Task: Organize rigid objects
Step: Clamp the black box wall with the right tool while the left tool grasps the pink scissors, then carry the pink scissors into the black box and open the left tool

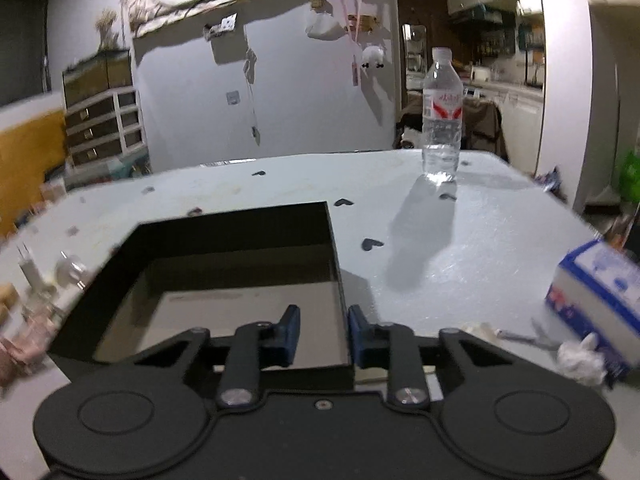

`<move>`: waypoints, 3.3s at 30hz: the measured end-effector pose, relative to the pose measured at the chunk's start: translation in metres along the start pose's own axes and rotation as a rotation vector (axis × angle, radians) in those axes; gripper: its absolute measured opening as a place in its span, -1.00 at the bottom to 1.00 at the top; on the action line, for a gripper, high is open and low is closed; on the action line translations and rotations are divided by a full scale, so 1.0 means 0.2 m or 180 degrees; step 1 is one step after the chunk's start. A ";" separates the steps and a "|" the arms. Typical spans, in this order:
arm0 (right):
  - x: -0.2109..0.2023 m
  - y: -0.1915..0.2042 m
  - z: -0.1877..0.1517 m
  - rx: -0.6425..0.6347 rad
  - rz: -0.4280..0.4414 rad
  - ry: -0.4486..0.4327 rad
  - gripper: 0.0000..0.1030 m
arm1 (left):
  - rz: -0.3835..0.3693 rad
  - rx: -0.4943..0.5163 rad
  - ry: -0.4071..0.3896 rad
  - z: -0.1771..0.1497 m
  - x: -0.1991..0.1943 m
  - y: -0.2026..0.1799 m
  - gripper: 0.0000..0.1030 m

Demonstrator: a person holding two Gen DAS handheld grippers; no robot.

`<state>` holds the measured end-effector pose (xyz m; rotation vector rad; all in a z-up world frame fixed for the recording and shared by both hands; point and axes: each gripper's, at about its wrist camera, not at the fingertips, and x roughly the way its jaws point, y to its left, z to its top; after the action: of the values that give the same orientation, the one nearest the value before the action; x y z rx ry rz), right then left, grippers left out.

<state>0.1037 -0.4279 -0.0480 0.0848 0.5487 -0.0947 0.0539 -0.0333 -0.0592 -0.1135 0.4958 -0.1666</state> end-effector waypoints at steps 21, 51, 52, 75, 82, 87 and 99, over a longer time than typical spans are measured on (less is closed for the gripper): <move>-0.13 0.14 -0.06 -0.0318 -0.0221 -0.0062 -0.87 | -0.0539 0.0042 0.0295 0.04 0.23 -0.11 -0.41; -0.12 0.18 -0.07 -0.0132 -0.0091 -0.0120 -0.87 | -0.1163 0.0141 0.1013 0.36 0.75 -1.08 -0.42; -0.12 0.17 -0.07 -0.0122 -0.0077 -0.0121 -0.87 | -0.1160 0.0137 0.1044 0.36 0.77 -1.11 -0.54; -0.12 0.14 -0.08 -0.0064 0.0049 -0.0138 -0.85 | -0.1257 0.0091 0.1241 0.29 0.78 -1.16 0.19; -0.12 0.15 -0.07 -0.0083 0.0031 -0.0131 -0.86 | -0.1630 0.0018 0.1480 0.25 0.81 -1.20 0.02; -0.12 0.15 -0.07 -0.0108 0.0014 -0.0125 -0.86 | -0.1758 -0.0103 0.1494 0.24 0.81 -1.18 -0.10; -0.12 0.15 -0.07 -0.0070 0.0024 -0.0115 -0.86 | -0.1689 0.0071 0.0999 0.32 0.61 -1.10 -0.06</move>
<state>0.0799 -0.3947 -0.0462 0.0635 0.5133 -0.0825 0.1607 -0.2666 -0.0269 -0.1976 0.7698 -0.7169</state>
